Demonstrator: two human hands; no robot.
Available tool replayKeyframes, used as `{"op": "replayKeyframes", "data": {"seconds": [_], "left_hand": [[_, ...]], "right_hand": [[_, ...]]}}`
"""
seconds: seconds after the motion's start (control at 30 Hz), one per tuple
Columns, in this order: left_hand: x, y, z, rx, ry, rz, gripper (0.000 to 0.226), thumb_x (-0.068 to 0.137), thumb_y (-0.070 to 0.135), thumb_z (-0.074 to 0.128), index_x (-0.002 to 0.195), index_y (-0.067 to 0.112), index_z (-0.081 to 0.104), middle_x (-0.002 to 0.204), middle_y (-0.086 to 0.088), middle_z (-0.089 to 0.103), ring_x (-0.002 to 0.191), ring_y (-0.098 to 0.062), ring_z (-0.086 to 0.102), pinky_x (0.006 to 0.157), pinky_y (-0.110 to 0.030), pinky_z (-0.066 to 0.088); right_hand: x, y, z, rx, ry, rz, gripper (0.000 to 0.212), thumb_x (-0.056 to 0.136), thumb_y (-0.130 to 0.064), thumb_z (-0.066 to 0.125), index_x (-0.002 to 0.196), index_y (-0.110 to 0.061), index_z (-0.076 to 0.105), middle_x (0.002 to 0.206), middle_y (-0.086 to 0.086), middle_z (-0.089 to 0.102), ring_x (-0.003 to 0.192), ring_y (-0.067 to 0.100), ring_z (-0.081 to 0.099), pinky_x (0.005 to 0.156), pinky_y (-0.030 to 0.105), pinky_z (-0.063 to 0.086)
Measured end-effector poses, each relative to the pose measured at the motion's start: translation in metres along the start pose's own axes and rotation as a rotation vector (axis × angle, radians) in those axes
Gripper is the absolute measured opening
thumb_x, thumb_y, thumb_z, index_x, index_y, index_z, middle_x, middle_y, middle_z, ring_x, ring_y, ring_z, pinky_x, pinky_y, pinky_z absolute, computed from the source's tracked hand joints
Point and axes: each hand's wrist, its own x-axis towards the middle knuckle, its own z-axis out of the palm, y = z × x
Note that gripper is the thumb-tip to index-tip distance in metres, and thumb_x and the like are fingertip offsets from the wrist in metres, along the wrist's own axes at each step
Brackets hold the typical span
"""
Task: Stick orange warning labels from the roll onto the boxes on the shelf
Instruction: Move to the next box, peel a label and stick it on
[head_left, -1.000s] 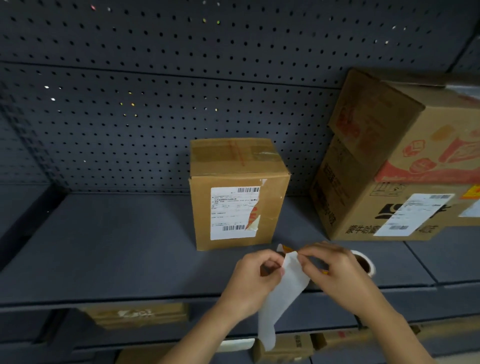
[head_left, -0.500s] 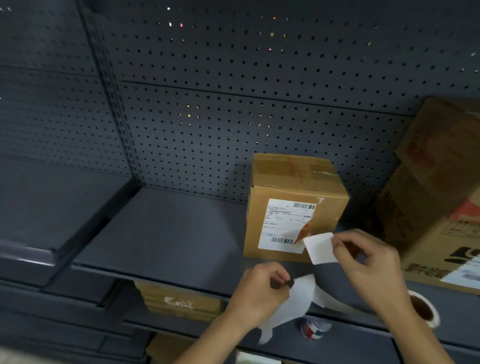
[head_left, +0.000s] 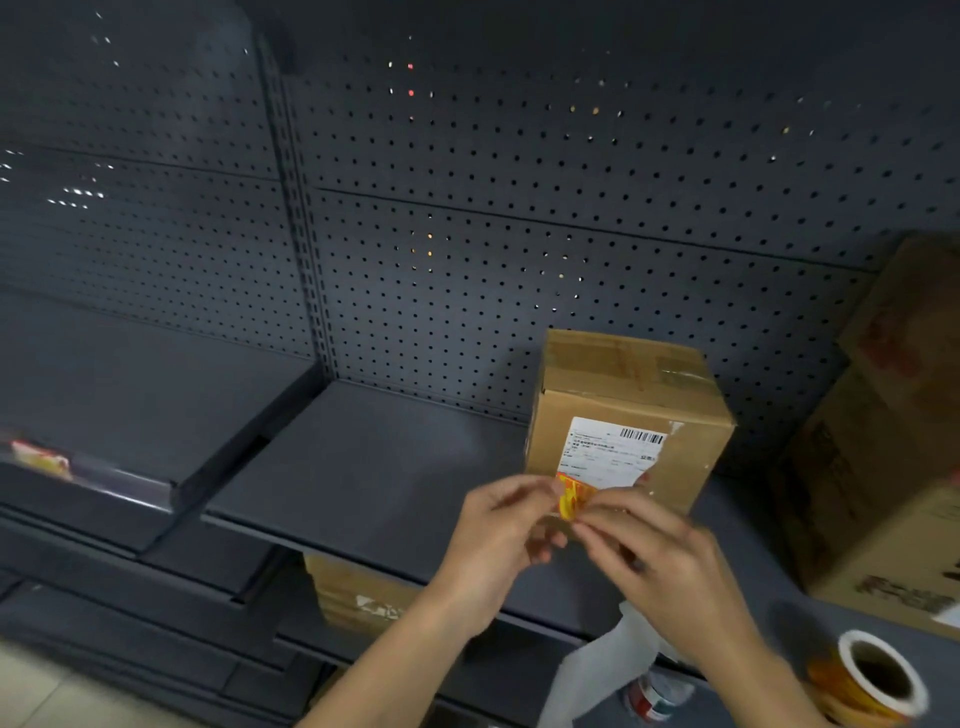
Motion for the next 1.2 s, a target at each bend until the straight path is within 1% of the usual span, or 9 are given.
{"op": "replayKeyframes", "data": {"seconds": [0.13,0.27,0.4,0.6,0.73,0.87,0.97,1.03,1.2], "left_hand": [[0.005,0.0,-0.002,0.191,0.028,0.161,0.015,0.092,-0.001,0.065,0.087,0.009,0.075,0.066,-0.002,0.067,0.057,-0.012,0.056,0.052,-0.022,0.043],[0.008,0.002,0.006,0.229,0.046,0.244,0.01,0.092,-0.001,0.065,0.087,0.005,0.072,0.06,-0.003,0.061,0.051,-0.01,0.051,0.049,-0.022,0.041],[0.013,0.004,0.01,0.236,0.039,0.264,0.005,0.091,0.003,0.068,0.09,0.006,0.072,0.057,-0.001,0.06,0.049,-0.009,0.05,0.047,-0.02,0.041],[0.014,0.002,0.018,0.258,0.027,0.271,0.006,0.089,0.005,0.071,0.093,0.007,0.075,0.06,0.006,0.064,0.052,-0.008,0.052,0.05,-0.017,0.044],[0.015,0.0,0.022,0.552,0.058,0.466,0.015,0.09,0.015,0.072,0.098,0.025,0.079,0.083,0.014,0.075,0.065,-0.002,0.06,0.066,-0.017,0.049],[0.016,-0.001,0.021,0.945,0.208,0.676,0.034,0.093,0.035,0.066,0.126,0.026,0.067,0.101,0.016,0.063,0.072,-0.006,0.057,0.072,-0.027,0.054],[0.021,0.009,0.015,1.129,0.308,0.94,0.033,0.093,0.034,0.061,0.122,0.021,0.068,0.115,0.008,0.065,0.093,-0.014,0.059,0.077,-0.037,0.057],[0.029,0.013,0.015,1.21,0.323,1.105,0.035,0.09,0.03,0.065,0.123,0.018,0.067,0.129,0.0,0.06,0.115,-0.024,0.053,0.092,-0.042,0.052],[0.046,0.025,0.027,1.401,0.225,1.053,0.056,0.089,0.046,0.061,0.14,0.028,0.05,0.156,-0.009,0.033,0.148,-0.035,0.02,0.113,-0.053,0.025]], "right_hand": [[0.0,0.001,-0.001,0.055,0.008,0.037,0.021,0.091,-0.039,0.066,0.095,-0.021,0.077,0.103,-0.012,0.068,0.079,0.005,0.068,0.058,0.026,0.057],[0.003,0.001,-0.01,0.211,0.084,0.238,0.028,0.084,-0.049,0.069,0.097,-0.026,0.074,0.102,-0.017,0.061,0.078,0.004,0.062,0.063,0.019,0.051],[0.009,0.005,-0.017,0.421,0.151,0.545,0.019,0.08,-0.057,0.07,0.092,-0.042,0.07,0.094,-0.012,0.066,0.082,0.015,0.065,0.073,0.031,0.054],[0.009,0.006,-0.023,0.715,0.118,0.717,0.015,0.076,-0.025,0.072,0.088,-0.016,0.077,0.087,0.014,0.074,0.088,0.039,0.066,0.08,0.043,0.055],[0.007,0.008,-0.03,0.648,0.125,0.704,0.014,0.079,-0.024,0.071,0.088,-0.017,0.078,0.086,0.002,0.077,0.083,0.024,0.071,0.077,0.036,0.058],[0.003,0.017,-0.038,0.597,0.19,0.718,0.006,0.085,-0.016,0.07,0.086,-0.018,0.076,0.083,0.001,0.075,0.077,0.013,0.069,0.072,0.025,0.056],[0.003,0.031,-0.049,0.575,0.189,0.73,0.008,0.089,-0.01,0.068,0.087,-0.015,0.074,0.083,0.001,0.074,0.075,0.008,0.065,0.07,0.017,0.052],[0.004,0.039,-0.054,0.556,0.172,0.731,0.008,0.091,-0.011,0.067,0.088,-0.014,0.073,0.079,-0.002,0.072,0.071,0.005,0.061,0.067,0.015,0.049],[0.009,0.053,-0.053,0.52,0.172,0.717,0.009,0.093,-0.013,0.065,0.087,-0.016,0.071,0.068,-0.01,0.064,0.064,0.003,0.053,0.061,0.014,0.044]]}}
